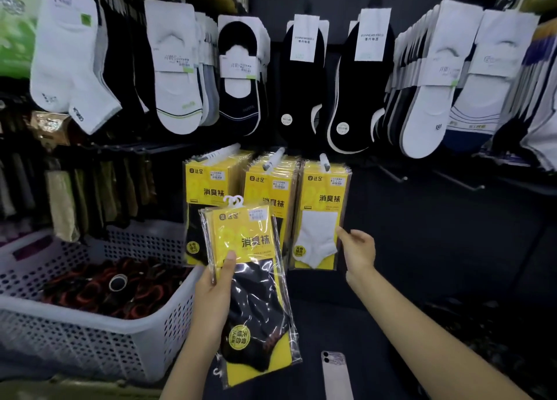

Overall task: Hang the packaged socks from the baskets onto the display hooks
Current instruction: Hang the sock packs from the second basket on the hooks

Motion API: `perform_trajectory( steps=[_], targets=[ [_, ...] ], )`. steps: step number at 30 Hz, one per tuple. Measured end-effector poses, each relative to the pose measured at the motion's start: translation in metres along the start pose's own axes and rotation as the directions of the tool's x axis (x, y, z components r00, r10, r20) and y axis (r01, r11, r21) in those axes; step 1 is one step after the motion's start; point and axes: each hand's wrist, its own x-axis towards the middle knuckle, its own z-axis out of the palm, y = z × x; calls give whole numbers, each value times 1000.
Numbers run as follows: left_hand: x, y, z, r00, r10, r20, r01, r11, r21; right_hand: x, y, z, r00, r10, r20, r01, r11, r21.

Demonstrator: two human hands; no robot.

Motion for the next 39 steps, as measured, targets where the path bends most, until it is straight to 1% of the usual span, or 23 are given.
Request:
perform_trajectory(
  steps=[2,4,5,6,7,10,14,18,21,23,25,27,29,31,34,37,39],
  targets=[
    [-5,-1,5,1000,10,24,-10,1000,-9,-28,0,-6,977,-19,213,29,999,-41],
    [-10,1,11,998,2,68,-1,1000,-19,-59,-1,-12,894,-13,448,59,994,-89],
    [-13,1,14,996,-2,87,5,1000,-26,-72,0,-14,847,-16,531,88,990,-111],
    [-15,1,16,995,-3,101,5,1000,-27,-82,2,-17,811,-21,584,115,985,-125],
    [-18,1,18,994,2,111,1,1000,-27,-90,4,-19,792,-34,610,143,981,-131],
    [-24,0,21,994,6,112,-5,1000,-7,-99,7,-26,791,-74,608,181,977,-116],
    [-28,-1,23,990,29,138,-34,999,39,-100,12,-34,796,-44,604,137,984,-109],
    [-28,-1,18,983,47,180,-57,997,49,-96,14,-41,835,-12,549,84,991,-106],
    [-26,-3,10,987,28,160,-37,998,53,-85,12,-45,870,-9,494,61,994,-89],
    [-22,-3,4,992,52,114,-59,997,57,-75,7,-49,905,-40,423,72,996,-60],
    [-17,-1,-3,994,85,68,-90,993,77,-63,-2,-52,934,-103,342,120,992,-28],
    [-13,0,-10,994,99,42,-102,992,75,-51,-13,-54,948,-160,276,168,986,-4],
    [-10,1,-15,995,103,12,-103,993,58,-41,-24,-52,946,-218,240,221,975,14],
    [-7,1,-17,993,117,-13,-116,992,50,-33,-34,-48,937,-252,243,254,967,23],
    [-5,-1,-17,992,124,-19,-123,992,37,-23,-43,-38,911,-273,310,283,959,11],
    [-5,-4,-16,992,127,-15,-127,991,39,-13,-43,-24,901,-224,372,255,966,-34],
    [-4,-6,-15,994,111,-19,-110,993,48,-4,-40,-15,915,-179,361,208,977,-44]
  ],
)
